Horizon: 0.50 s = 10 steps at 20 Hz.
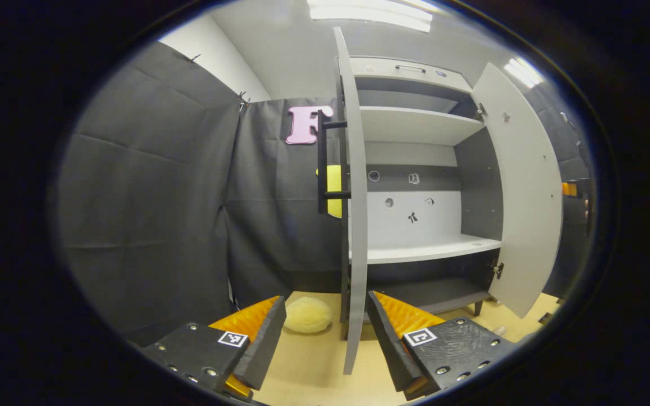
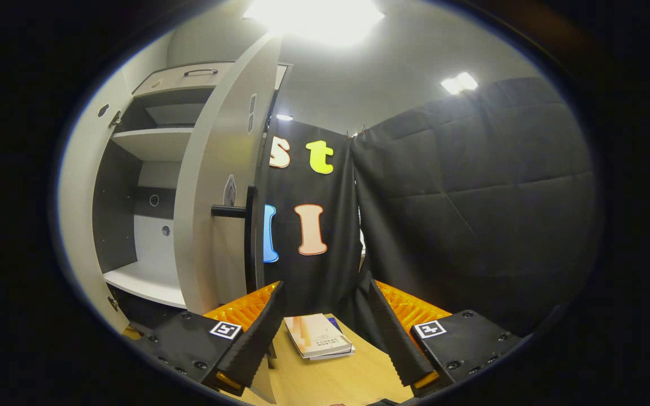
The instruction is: Grasp the bottle in the cabinet with the left hand and place it on the coaster, then close the right door with the right hand and the left door with the left hand.
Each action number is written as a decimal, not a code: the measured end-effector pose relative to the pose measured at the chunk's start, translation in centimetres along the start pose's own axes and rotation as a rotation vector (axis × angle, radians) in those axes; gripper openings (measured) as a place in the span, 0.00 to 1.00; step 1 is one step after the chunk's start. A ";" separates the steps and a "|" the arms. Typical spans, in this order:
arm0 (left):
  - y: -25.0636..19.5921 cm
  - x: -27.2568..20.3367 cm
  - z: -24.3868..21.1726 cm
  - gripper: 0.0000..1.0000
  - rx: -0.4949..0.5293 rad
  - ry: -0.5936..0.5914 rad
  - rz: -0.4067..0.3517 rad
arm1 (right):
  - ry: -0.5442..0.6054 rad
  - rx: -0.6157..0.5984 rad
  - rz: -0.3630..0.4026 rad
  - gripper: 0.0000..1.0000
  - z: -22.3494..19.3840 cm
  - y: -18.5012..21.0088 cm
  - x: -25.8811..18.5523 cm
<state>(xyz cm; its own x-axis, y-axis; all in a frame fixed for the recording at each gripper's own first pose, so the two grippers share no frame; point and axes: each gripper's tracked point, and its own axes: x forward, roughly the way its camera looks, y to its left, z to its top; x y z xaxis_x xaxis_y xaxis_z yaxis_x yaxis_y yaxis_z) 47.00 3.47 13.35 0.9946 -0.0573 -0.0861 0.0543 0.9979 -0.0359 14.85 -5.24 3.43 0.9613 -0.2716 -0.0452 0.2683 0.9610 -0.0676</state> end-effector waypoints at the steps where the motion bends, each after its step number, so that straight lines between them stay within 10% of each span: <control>1: 0.1 0.0 0.0 0.84 0.002 0.000 -0.001 | -0.001 0.000 0.008 0.95 -0.1 0.3 -0.2; 10: 2.6 -1.0 -0.5 0.85 -0.008 0.010 0.022 | -0.018 0.000 0.061 0.92 0.1 3.5 -1.2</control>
<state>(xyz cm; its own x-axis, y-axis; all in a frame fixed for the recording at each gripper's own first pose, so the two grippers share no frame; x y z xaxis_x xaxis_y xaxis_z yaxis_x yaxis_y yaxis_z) 46.10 6.12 12.89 0.9947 -0.0359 -0.0966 0.0320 0.9986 -0.0422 14.63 -1.58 3.32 0.9768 -0.2118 -0.0316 0.2094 0.9756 -0.0655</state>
